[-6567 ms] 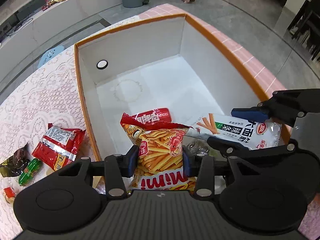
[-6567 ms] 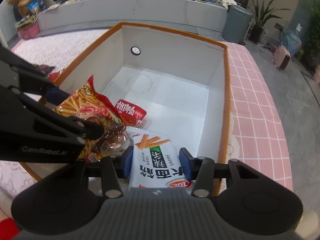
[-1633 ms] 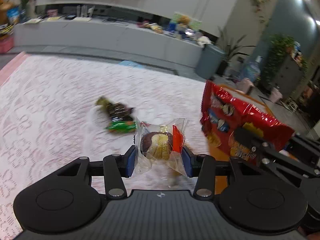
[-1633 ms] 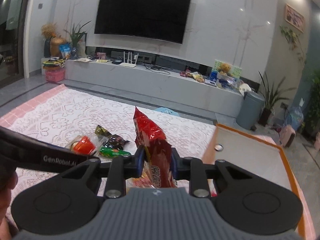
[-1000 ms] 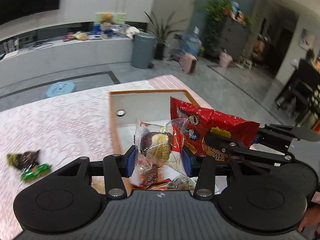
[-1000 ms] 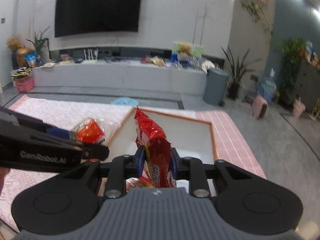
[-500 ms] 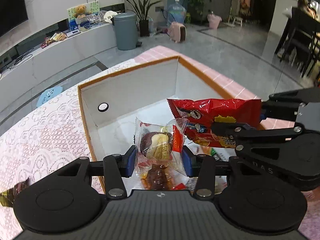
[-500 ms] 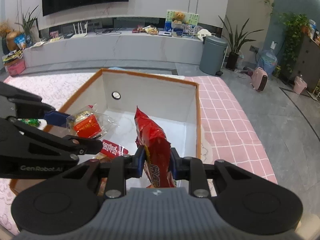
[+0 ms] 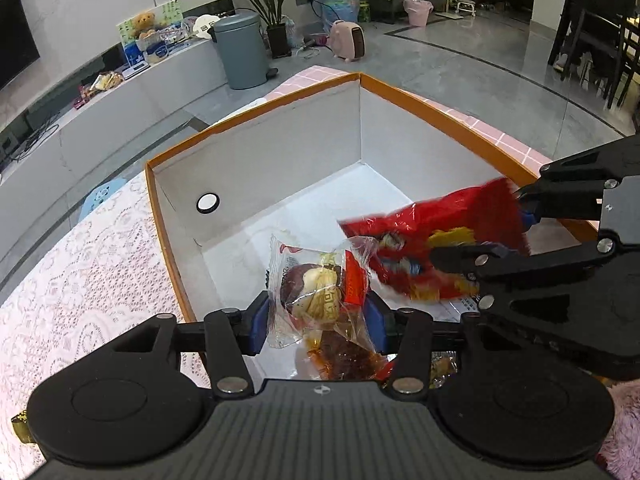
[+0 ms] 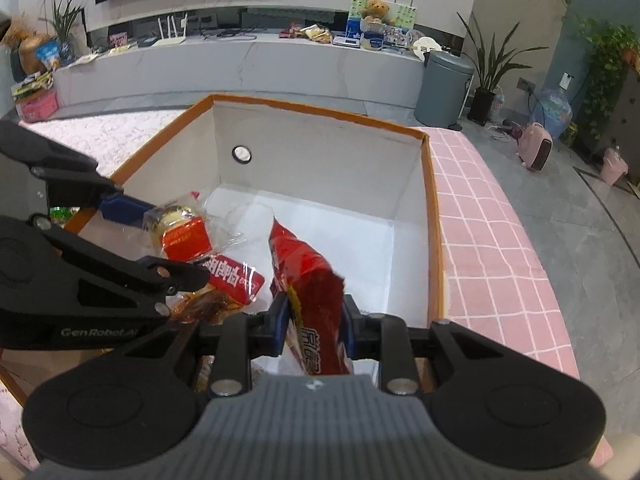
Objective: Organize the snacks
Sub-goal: 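Open both tools to drop the candy pack and chip bag into the box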
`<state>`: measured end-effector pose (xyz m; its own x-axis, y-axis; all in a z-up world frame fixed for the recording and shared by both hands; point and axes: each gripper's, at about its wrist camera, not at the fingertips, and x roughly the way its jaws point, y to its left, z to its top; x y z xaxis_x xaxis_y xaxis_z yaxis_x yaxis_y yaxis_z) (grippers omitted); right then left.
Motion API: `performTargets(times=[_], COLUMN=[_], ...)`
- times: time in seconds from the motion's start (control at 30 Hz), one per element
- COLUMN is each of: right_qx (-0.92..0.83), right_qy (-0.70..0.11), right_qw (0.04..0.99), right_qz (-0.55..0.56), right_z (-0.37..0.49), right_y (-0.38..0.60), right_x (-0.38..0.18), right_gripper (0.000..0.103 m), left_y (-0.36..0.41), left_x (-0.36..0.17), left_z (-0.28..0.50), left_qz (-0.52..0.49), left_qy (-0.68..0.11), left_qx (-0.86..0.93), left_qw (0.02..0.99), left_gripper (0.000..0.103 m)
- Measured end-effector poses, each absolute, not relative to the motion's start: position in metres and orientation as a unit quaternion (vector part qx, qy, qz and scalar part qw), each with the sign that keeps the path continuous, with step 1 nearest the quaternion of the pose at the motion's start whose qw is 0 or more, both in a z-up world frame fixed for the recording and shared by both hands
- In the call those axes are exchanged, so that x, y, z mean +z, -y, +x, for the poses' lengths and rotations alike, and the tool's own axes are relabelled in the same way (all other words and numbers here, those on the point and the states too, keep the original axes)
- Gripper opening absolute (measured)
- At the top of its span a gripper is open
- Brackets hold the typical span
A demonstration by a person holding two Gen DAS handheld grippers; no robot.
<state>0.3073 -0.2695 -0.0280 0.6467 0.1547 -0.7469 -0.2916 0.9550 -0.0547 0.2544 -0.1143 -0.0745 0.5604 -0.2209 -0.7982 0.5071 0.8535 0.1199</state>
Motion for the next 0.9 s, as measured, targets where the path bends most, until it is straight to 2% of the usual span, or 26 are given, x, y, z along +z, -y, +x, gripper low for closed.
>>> performTargets(times=[0.2,0.47,0.53,0.73,0.8,0.9], right_qx=[0.121,0.112,0.111,0.118,0.124,0.138], right_qy=[-0.404,-0.400,-0.396,-0.375,-0.366,-0.351], right_qw=[0.902,0.906,0.909,0.918,0.922,0.926], right_qz=[-0.090,-0.078,-0.071,-0.051,-0.038,-0.014], right_z=[0.308,0.299,0.294,0.274,0.265,0.250], right_y=[0.271,0.276,0.277,0.270,0.264,0.253], right_x=[-0.023,-0.008,-0.003,0.016,0.021,0.028], right_gripper=[0.027,0.043,0.051,0.059,0.066,0.067], left_y=[0.111,0.096,0.090,0.065,0.055,0.039], left_x=[-0.068,-0.050,-0.041,-0.017,-0.010,-0.001], left_z=[0.257,0.250,0.245,0.228,0.221,0.209], left_qz=[0.161,0.142,0.126,0.085,0.068,0.042], left_qy=[-0.419,-0.404,-0.398,-0.380,-0.376,-0.369], left_qx=[-0.216,-0.216,-0.217,-0.190,-0.176,-0.155], left_qw=[0.867,0.878,0.882,0.901,0.907,0.915], left_gripper=[0.066,0.077,0.079,0.080,0.081,0.081])
